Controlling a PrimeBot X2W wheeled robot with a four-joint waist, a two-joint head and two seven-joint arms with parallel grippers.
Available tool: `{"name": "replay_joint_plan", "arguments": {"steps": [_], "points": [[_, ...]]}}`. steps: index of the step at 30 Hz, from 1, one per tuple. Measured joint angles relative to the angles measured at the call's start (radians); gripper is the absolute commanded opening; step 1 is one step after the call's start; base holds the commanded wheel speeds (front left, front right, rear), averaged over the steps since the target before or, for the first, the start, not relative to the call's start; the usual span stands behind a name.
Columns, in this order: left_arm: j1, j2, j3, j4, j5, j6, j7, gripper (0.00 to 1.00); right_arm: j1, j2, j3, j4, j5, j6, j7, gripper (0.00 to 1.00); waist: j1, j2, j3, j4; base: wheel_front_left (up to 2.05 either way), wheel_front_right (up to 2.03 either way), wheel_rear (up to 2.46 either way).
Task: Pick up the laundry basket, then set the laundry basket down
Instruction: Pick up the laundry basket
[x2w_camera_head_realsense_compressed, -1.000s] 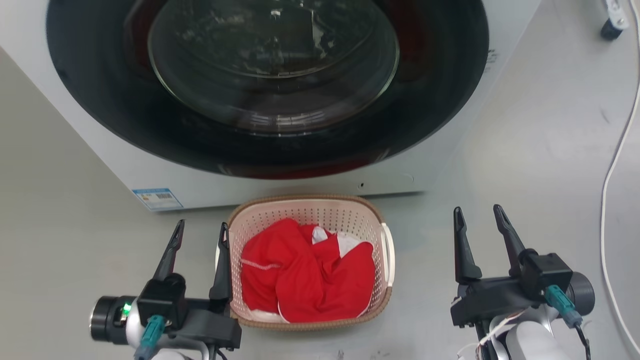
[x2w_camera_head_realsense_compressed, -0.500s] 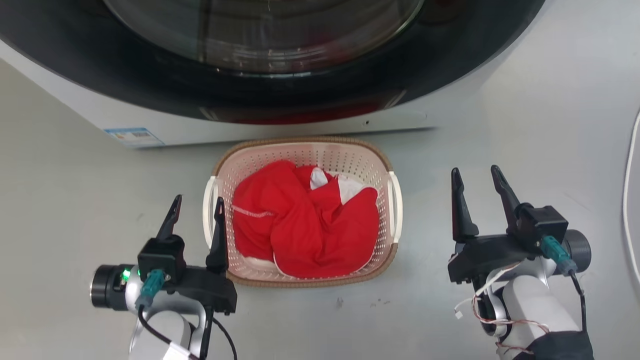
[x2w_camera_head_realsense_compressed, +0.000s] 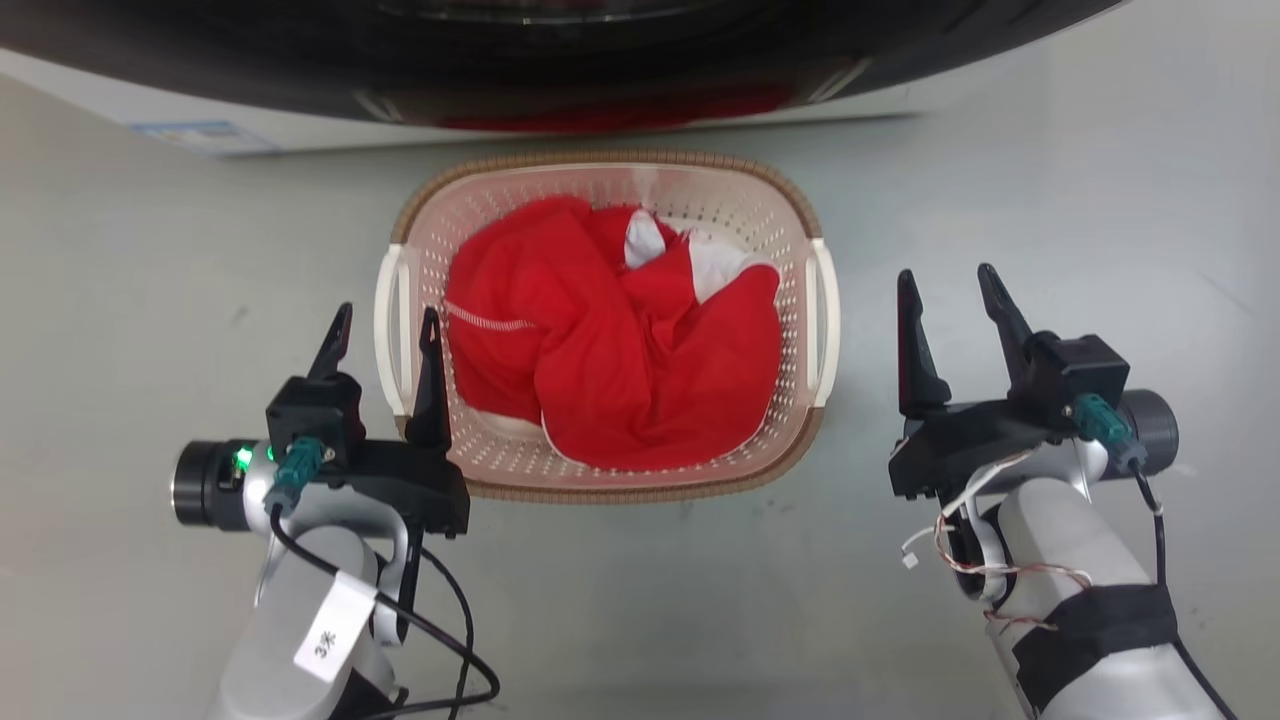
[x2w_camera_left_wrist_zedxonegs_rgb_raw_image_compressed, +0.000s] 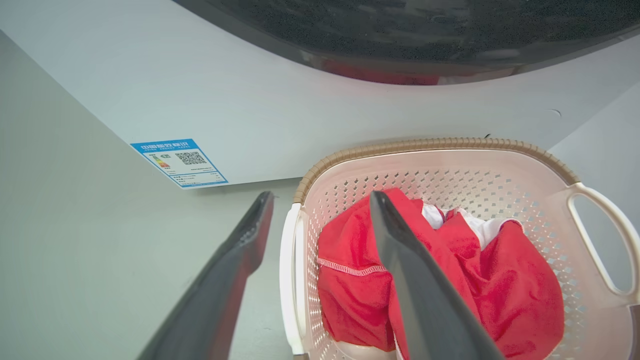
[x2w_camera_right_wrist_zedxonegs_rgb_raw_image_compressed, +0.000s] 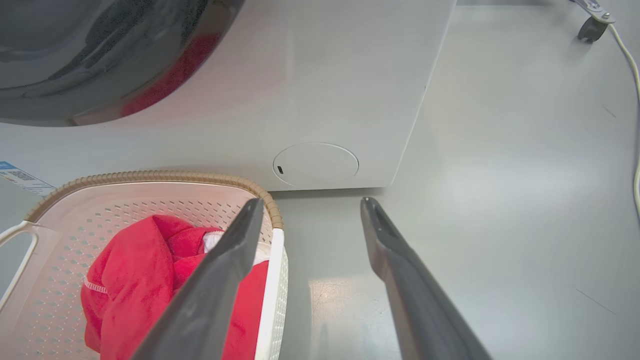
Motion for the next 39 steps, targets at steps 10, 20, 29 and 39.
{"name": "replay_joint_plan", "arguments": {"steps": [10,20,29,39], "points": [[-0.092,-0.008,0.005,0.095,-0.028,0.000,-0.005,1.00,-0.093,-0.003,0.050,0.055,0.031,0.000,-0.001,1.00,-0.0001,0.0000,0.139,0.012,0.00,0.00,0.00],[-0.143,-0.013,0.029,0.174,-0.039,0.004,-0.013,1.00,-0.134,-0.005,0.124,0.091,0.067,-0.002,-0.001,1.00,-0.0002,-0.0001,0.200,0.029,0.00,0.00,0.00],[-0.235,-0.014,0.020,0.243,-0.040,-0.007,-0.017,1.00,-0.206,-0.007,0.163,0.145,0.109,-0.022,-0.004,1.00,-0.0002,-0.0001,0.247,0.032,0.00,0.00,0.00],[-0.303,-0.015,0.004,0.344,-0.035,-0.032,-0.017,1.00,-0.268,-0.009,0.218,0.220,0.184,-0.032,0.001,1.00,-0.0003,-0.0002,0.273,0.043,0.00,0.00,0.00]]}}
